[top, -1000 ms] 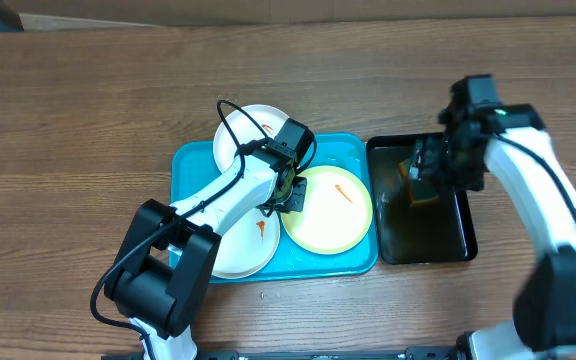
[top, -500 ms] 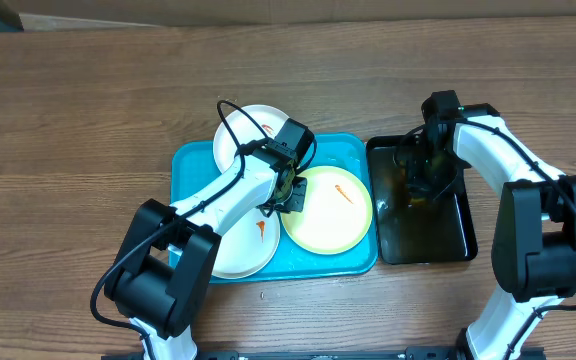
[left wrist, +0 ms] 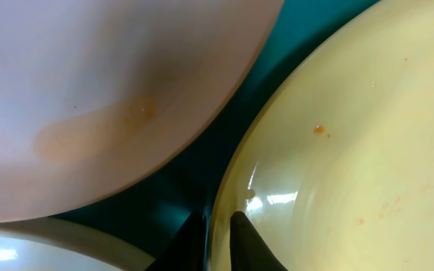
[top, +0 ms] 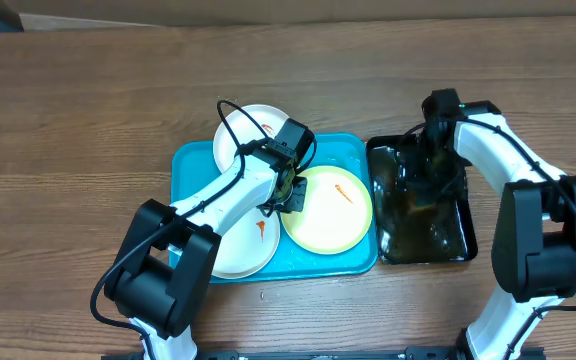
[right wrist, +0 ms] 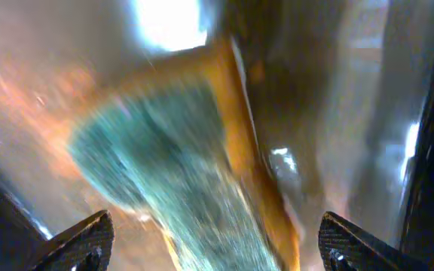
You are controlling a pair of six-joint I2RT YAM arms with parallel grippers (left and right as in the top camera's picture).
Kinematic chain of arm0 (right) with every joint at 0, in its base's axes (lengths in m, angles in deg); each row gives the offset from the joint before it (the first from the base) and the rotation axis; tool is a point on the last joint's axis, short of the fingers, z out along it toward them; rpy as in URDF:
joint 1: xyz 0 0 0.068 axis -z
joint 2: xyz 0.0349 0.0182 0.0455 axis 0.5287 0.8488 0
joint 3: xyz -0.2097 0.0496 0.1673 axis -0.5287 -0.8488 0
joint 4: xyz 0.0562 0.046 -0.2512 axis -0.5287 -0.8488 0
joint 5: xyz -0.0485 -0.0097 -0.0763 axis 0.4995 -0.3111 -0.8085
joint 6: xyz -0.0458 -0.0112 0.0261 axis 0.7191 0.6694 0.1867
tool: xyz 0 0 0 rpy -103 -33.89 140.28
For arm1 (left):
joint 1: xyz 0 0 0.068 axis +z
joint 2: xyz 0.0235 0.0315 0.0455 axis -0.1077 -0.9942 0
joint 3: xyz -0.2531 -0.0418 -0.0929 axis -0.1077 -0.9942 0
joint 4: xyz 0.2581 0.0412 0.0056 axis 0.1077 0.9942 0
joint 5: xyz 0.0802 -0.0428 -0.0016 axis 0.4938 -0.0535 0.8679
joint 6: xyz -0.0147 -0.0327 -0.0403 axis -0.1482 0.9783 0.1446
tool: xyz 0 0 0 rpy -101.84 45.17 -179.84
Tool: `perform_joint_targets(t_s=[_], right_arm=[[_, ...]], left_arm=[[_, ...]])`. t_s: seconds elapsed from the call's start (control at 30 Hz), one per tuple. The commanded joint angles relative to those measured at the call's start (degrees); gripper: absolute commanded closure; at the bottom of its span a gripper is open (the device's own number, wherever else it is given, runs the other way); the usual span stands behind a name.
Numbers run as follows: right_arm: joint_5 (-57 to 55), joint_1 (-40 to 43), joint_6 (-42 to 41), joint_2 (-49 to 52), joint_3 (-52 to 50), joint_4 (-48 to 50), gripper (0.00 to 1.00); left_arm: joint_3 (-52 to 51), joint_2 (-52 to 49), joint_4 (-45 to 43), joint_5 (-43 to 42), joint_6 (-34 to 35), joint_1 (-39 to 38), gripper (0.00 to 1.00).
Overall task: Clean dirty plates on tray and stack at the side
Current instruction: 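Reach the right gripper into the black tray toward the sponge, then grasp the green-yellow sponge with the right gripper in the water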
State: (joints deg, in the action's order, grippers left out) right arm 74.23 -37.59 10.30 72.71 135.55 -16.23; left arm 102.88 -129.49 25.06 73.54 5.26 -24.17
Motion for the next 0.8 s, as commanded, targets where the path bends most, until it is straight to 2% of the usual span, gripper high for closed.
perform_joint_targets(t_s=[0.0, 0.2, 0.3, 0.47, 0.5, 0.53, 0.57, 0.6, 0.63, 0.67, 0.73, 0.77], right_arm=[[-0.11, -0.11, -0.02, -0.26, 1.64, 2.10, 0.12], [-0.11, -0.11, -0.02, -0.26, 1.64, 4.66, 0.20], [-0.09, -0.13, -0.04, -0.26, 1.20, 6.03, 0.29], [-0.04, -0.28, -0.28, -0.04, -1.92, 10.82, 0.31], [-0.04, -0.35, -0.26, -0.04, -2.75, 12.02, 0.37], [-0.04, -0.37, -0.28, -0.04, -3.06, 12.48, 0.54], [-0.07, -0.37, -0.28, -0.04, -3.08, 12.68, 0.82], [-0.07, -0.37, -0.28, -0.04, -3.06, 12.87, 0.93], [-0.04, -0.37, -0.28, -0.09, -2.82, 12.87, 0.94], [-0.04, -0.37, -0.26, -0.13, -2.43, 12.74, 0.90], [-0.07, -0.37, -0.24, -0.17, -1.42, 11.78, 0.57], [-0.07, -0.37, -0.24, -0.17, -0.90, 10.91, 0.48]], left_arm=[[-0.37, -0.52, -0.09, -0.28, -1.05, -0.02, 0.85], [-0.37, -0.52, -0.07, -0.28, -1.05, -0.02, 0.84], [-0.37, -0.52, -0.09, -0.28, -1.05, -0.02, 0.84], [-0.37, -0.52, -0.02, -0.28, -1.05, -0.02, 0.83], [-0.37, -0.52, 0.00, -0.28, -1.05, -0.02, 0.83], [-0.37, -0.52, 0.00, -0.28, -1.05, -0.02, 0.83], [-0.37, -0.52, 0.00, -0.28, -1.05, -0.02, 0.82], [-0.37, -0.52, 0.00, -0.28, -1.05, -0.02, 0.81], [-0.37, -0.52, 0.00, -0.28, -1.05, -0.02, 0.81], [-0.37, -0.52, 0.00, -0.28, -1.05, -0.02, 0.81], [-0.37, -0.52, 0.00, -0.28, -1.05, -0.02, 0.81], [-0.37, -0.52, 0.00, -0.28, -1.05, -0.02, 0.81]])
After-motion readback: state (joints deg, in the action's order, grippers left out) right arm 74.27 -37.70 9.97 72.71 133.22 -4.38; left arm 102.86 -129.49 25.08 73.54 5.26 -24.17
